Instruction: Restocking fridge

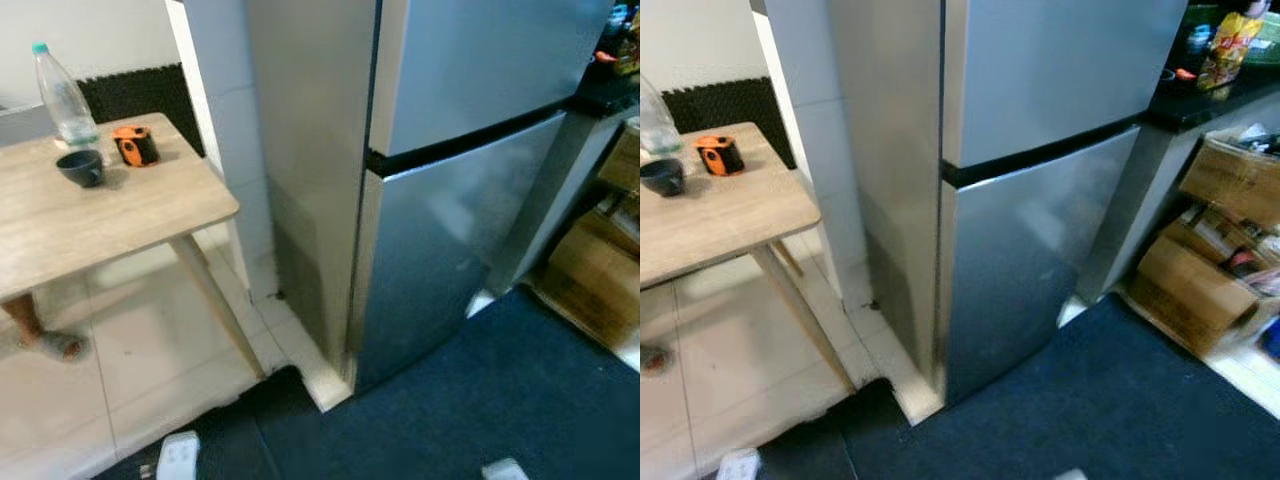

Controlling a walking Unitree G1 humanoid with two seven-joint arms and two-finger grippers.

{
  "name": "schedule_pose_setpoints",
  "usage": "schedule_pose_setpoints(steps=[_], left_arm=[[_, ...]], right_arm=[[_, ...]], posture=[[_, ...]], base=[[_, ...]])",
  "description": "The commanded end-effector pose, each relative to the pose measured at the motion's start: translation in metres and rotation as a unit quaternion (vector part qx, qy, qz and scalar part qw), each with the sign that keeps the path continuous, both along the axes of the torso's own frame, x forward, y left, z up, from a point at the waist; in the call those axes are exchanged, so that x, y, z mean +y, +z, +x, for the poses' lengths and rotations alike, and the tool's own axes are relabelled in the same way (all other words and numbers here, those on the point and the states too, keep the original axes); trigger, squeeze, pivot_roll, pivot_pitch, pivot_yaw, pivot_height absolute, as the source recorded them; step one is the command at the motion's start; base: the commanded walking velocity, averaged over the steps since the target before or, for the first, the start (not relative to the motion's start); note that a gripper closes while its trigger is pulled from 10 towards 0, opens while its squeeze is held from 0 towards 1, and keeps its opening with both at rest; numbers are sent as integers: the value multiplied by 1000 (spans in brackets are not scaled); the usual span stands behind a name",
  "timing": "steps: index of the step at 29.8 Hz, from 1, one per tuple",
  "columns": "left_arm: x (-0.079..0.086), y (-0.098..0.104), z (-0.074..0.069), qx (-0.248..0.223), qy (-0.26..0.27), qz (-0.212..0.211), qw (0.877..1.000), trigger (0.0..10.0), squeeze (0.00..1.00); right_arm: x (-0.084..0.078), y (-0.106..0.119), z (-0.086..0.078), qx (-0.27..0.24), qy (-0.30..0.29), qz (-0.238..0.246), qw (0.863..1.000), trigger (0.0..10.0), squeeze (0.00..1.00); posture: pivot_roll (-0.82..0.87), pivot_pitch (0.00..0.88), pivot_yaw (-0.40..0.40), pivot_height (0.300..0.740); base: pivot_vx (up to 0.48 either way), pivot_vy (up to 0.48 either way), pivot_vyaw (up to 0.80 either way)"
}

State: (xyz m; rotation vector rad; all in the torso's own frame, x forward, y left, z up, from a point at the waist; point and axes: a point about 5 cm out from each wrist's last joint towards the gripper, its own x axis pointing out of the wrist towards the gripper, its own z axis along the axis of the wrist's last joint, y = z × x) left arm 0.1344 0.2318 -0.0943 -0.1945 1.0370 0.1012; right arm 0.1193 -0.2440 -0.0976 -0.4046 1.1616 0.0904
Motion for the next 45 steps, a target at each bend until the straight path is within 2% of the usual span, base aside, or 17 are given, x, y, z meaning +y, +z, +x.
schedule_pose_setpoints(steps=[1, 6, 18, 25, 29, 31, 37, 45], left_arm=[[0, -1, -3, 7, -4, 2, 1000, 10000, 0], [1, -1, -3, 8, -3, 3, 1000, 10000, 0], [3, -1, -5, 9, 6, 2, 1000, 10000, 0], [-5, -2, -3, 12, -18, 1, 1000, 10000, 0], [-10, -3, -2, 11, -8, -1, 1000, 10000, 0], [-14, -4, -1, 12, 8, 3, 1000, 10000, 0], [-17, -5, 0, 12, 11, 4, 1000, 10000, 0], [-8, -3, -1, 10, 9, 5, 1000, 10000, 0]], right_arm=[[-2, 1, 2, -3, 1, -3, 1000, 10000, 0], [-2, 1, 3, -4, 2, -3, 1000, 10000, 0], [-2, 1, 3, -5, 3, -3, 1000, 10000, 0], [-2, 2, 4, -6, 4, -2, 1000, 10000, 0], [-1, 2, 4, -7, 4, -1, 1000, 10000, 0], [-1, 2, 4, -7, 5, -1, 1000, 10000, 0], [-1, 1, 3, -5, 6, -2, 1000, 10000, 0], [-1, 1, 2, -4, 8, -2, 1000, 10000, 0]], posture=[[-100, 22, 0, 740], [-100, 27, 0, 740], [-104, 30, -1, 740], [-104, 31, -2, 740], [-105, 33, -1, 740], [-106, 34, 0, 740], [-106, 37, 1, 740], [-106, 33, 1, 740]], base=[[0, -409, 0], [0, -343, 0], [0, 0, 0], [0, -204, 0], [0, -424, 0], [0, 0, 0], [0, 0, 0], [0, 0, 0]])
